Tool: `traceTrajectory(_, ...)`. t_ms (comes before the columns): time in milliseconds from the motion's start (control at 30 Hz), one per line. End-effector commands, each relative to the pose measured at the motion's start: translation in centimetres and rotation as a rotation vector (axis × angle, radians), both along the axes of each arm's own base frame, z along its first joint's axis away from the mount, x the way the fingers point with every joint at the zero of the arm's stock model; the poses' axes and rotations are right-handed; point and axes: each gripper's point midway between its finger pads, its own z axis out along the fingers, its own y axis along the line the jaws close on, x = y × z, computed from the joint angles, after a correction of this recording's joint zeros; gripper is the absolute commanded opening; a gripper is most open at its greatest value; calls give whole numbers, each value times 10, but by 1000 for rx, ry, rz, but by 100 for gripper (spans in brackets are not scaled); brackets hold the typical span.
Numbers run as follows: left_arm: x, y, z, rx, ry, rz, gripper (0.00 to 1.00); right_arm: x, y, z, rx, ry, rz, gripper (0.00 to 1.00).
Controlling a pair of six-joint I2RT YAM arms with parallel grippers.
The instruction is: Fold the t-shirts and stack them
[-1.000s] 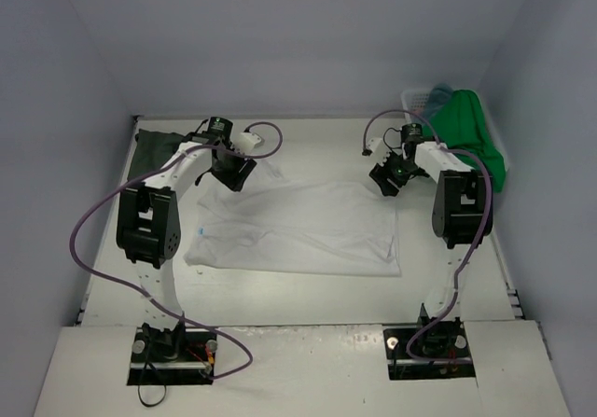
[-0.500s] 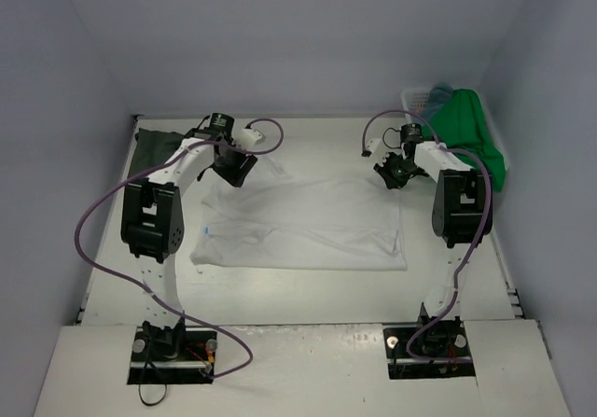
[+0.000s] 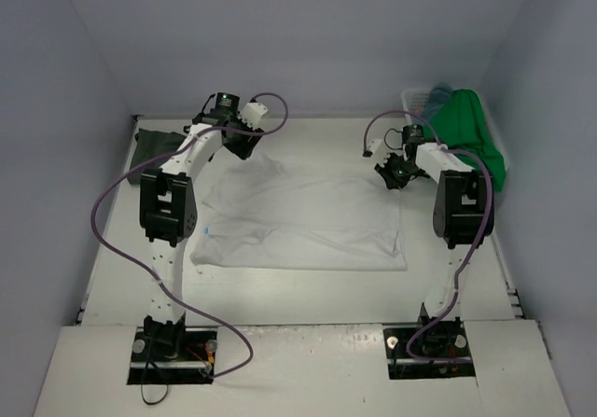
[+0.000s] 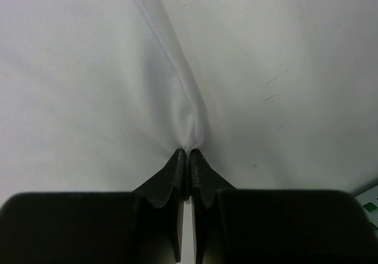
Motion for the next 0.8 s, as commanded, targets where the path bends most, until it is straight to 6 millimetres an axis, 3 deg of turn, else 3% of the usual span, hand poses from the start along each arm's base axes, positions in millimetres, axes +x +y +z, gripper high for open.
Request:
traceTrajectory(0, 37, -6, 32, -35, -128, -1, 54, -29, 1, -17, 16, 92, 8, 1)
traceTrajectory(33, 45, -11, 42, -50, -153, -15, 54, -30, 2, -16, 18, 92, 10, 1)
traceTrajectory(67, 46, -12, 26, -48, -114, -23, 54, -33, 1, -18, 21, 99, 9, 1)
traceTrajectory(300, 73, -18, 7, -44, -106, -28, 56, -40, 5, -18, 47, 108, 18, 1)
traceTrajectory(333, 76, -18, -7, -39, -87, -26, 56, -42, 5, -20, 49, 112, 17, 1)
traceTrajectory(467, 85, -16, -10, -38, -103, -12, 59, -45, 6, -16, 55, 107, 23, 1)
traceTrajectory(533, 85, -17, -18, -39, -90, -15, 60, -46, 7, -17, 59, 110, 25, 1)
traceTrajectory(567, 83, -16, -23, -37, -72, -15, 61, -45, -3, -15, 63, 106, 1, 1)
traceTrajectory(767, 69, -20, -42, -53, 9, -58, 60, -50, 0, -16, 77, 114, 2, 0)
